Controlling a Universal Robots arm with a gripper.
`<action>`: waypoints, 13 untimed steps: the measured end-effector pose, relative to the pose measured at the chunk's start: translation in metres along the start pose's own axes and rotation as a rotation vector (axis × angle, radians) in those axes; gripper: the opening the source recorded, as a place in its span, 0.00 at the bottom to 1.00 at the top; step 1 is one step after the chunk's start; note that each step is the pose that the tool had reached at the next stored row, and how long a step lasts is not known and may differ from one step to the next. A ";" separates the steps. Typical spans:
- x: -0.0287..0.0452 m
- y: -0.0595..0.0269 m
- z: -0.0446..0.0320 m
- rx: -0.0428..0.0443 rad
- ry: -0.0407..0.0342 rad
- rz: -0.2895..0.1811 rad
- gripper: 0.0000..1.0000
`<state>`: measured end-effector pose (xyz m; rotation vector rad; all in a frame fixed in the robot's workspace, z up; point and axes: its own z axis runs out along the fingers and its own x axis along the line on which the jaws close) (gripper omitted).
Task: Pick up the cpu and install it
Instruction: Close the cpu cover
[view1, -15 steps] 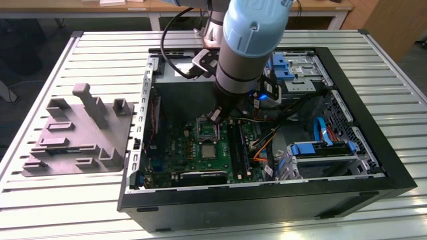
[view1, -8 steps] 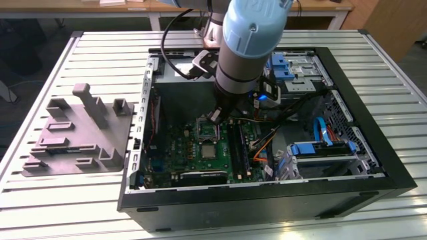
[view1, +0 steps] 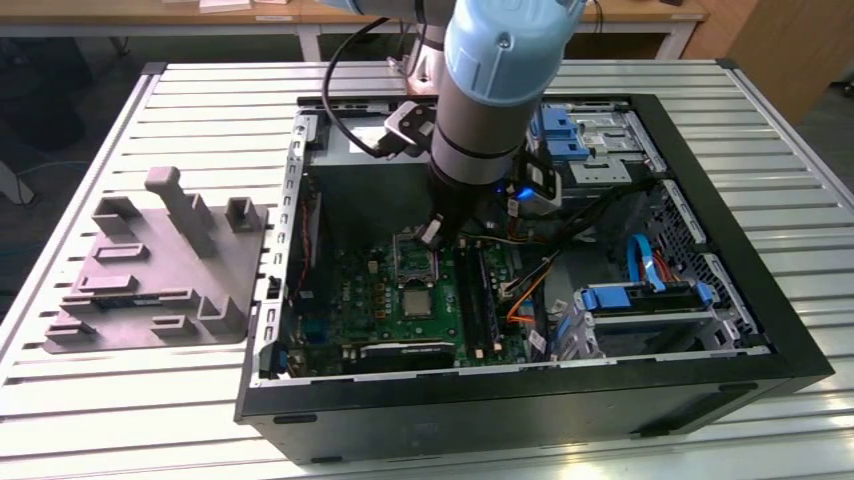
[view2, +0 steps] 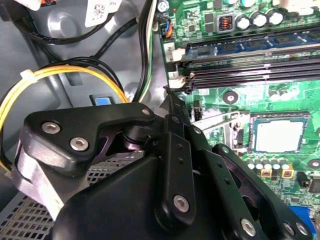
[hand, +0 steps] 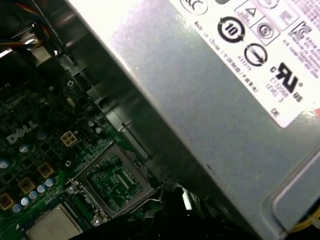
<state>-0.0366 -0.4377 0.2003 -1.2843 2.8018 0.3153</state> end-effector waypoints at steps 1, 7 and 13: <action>-0.0002 0.0003 -0.0003 0.0025 0.0031 0.000 0.11; -0.0008 0.0028 -0.0043 0.0105 0.0125 0.000 0.11; -0.0012 0.0054 -0.0089 0.0325 0.0379 0.001 0.11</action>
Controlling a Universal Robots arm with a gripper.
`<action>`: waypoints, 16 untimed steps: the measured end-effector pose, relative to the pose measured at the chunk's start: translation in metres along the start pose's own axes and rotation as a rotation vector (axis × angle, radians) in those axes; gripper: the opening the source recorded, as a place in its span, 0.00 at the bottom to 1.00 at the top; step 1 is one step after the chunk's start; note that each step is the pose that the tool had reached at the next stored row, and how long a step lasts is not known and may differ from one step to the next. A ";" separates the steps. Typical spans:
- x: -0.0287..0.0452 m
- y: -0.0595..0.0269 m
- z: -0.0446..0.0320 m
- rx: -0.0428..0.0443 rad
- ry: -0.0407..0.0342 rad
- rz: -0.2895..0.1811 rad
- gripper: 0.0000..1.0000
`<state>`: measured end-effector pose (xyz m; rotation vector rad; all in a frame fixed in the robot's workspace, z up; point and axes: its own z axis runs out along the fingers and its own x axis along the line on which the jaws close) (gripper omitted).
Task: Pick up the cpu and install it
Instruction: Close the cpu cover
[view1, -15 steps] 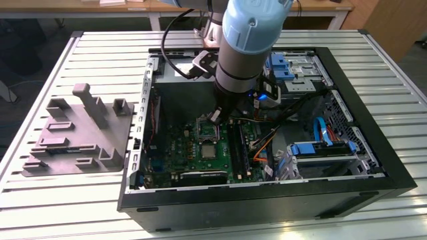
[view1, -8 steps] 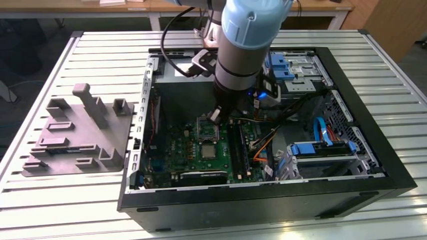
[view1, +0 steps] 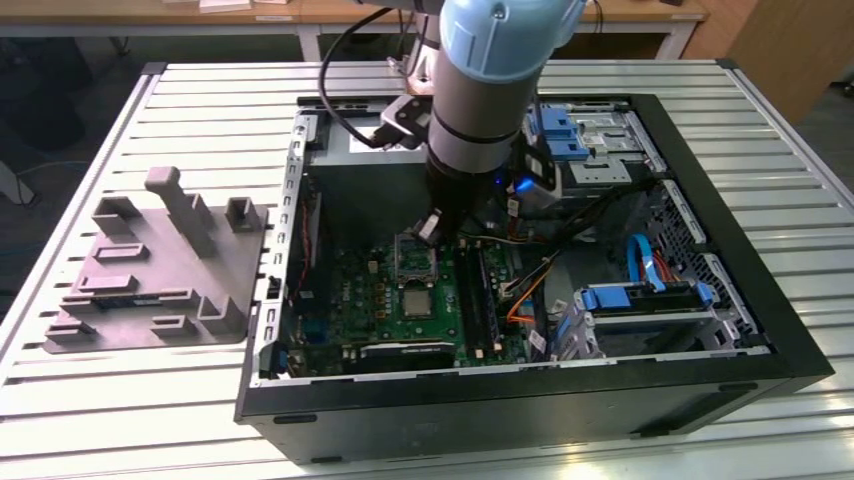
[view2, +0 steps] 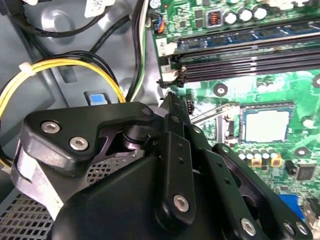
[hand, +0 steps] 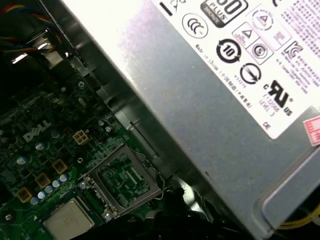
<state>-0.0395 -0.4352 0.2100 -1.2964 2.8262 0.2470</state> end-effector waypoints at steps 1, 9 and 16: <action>0.0000 0.0004 -0.0011 0.0056 0.0064 0.000 0.11; -0.0016 0.0030 -0.0131 0.0243 0.0283 0.001 0.11; -0.0023 0.0050 -0.0191 0.0363 0.0431 -0.003 0.11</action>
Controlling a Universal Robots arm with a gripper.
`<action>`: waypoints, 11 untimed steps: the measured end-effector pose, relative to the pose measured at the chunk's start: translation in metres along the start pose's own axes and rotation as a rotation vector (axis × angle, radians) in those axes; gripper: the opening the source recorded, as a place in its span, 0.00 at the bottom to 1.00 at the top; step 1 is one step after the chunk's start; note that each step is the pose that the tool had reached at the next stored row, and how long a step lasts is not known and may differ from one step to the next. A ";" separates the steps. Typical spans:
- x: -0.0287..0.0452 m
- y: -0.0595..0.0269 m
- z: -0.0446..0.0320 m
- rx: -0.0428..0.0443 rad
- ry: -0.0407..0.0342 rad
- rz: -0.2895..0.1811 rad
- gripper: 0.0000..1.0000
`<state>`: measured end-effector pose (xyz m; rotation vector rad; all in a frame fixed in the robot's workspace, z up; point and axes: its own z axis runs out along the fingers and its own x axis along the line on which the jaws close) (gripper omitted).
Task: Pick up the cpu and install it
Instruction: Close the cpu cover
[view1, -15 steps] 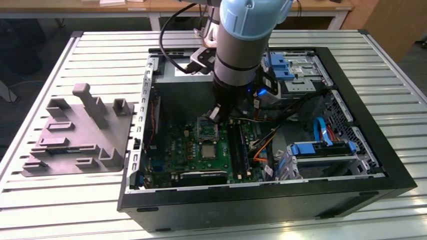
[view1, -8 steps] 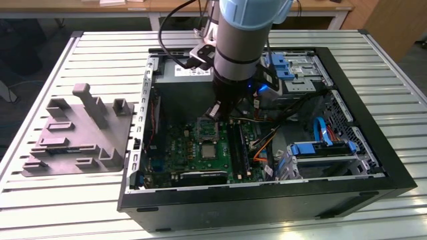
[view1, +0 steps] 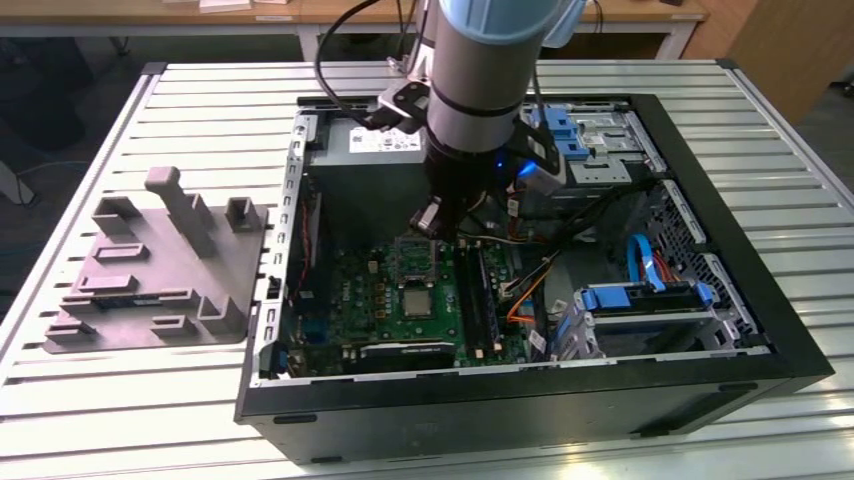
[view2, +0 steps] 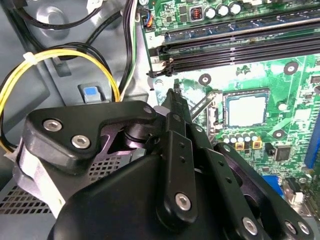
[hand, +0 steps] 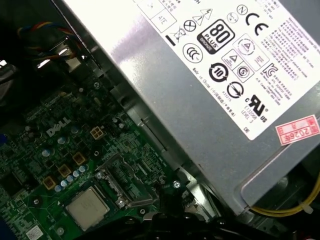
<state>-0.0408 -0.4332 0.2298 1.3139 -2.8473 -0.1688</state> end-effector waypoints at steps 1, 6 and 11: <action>0.0000 0.0002 -0.0004 0.0018 0.0024 -0.002 0.11; -0.0001 0.0011 -0.0043 0.0059 0.0082 -0.008 0.11; -0.0003 0.0019 -0.0063 0.0086 0.0132 -0.021 0.11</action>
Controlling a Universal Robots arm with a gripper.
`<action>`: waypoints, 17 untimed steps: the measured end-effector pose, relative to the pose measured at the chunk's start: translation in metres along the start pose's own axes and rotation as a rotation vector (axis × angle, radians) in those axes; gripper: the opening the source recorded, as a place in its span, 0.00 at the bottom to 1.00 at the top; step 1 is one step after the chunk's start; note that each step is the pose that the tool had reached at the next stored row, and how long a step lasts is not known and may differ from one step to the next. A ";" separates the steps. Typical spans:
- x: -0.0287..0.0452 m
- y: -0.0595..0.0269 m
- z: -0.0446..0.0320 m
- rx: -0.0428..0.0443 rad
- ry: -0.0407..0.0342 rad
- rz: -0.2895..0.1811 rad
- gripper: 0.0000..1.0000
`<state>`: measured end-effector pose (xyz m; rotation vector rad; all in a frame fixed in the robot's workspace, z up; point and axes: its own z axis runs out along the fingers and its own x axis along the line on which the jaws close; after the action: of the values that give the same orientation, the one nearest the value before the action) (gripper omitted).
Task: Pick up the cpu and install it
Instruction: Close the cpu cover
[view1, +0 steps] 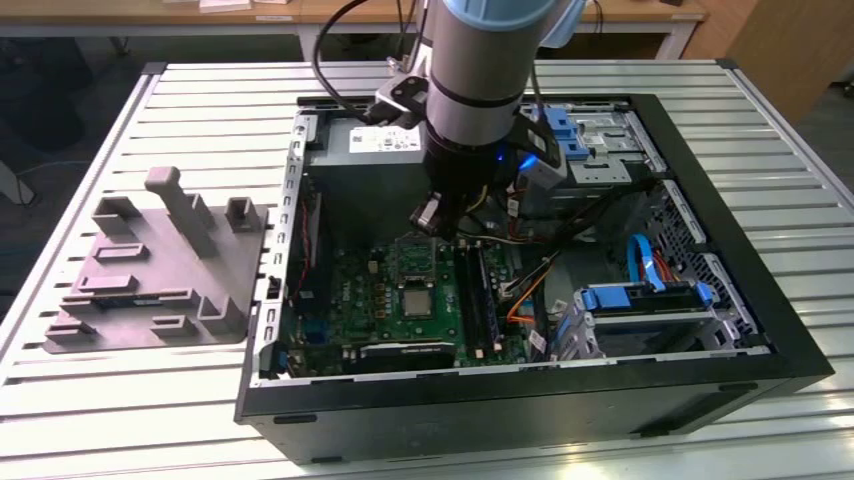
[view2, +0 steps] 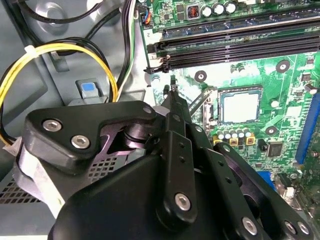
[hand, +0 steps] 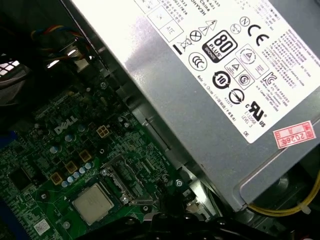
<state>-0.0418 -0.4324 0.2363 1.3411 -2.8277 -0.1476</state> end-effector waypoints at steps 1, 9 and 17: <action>0.0001 0.0001 -0.0001 0.0002 0.0007 -0.004 0.11; 0.0004 0.0005 -0.0003 -0.0016 0.0086 -0.083 0.11; 0.0009 0.0018 -0.0045 -0.0023 0.0102 -0.102 0.11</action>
<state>-0.0435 -0.4323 0.2409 1.4814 -2.7509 -0.1442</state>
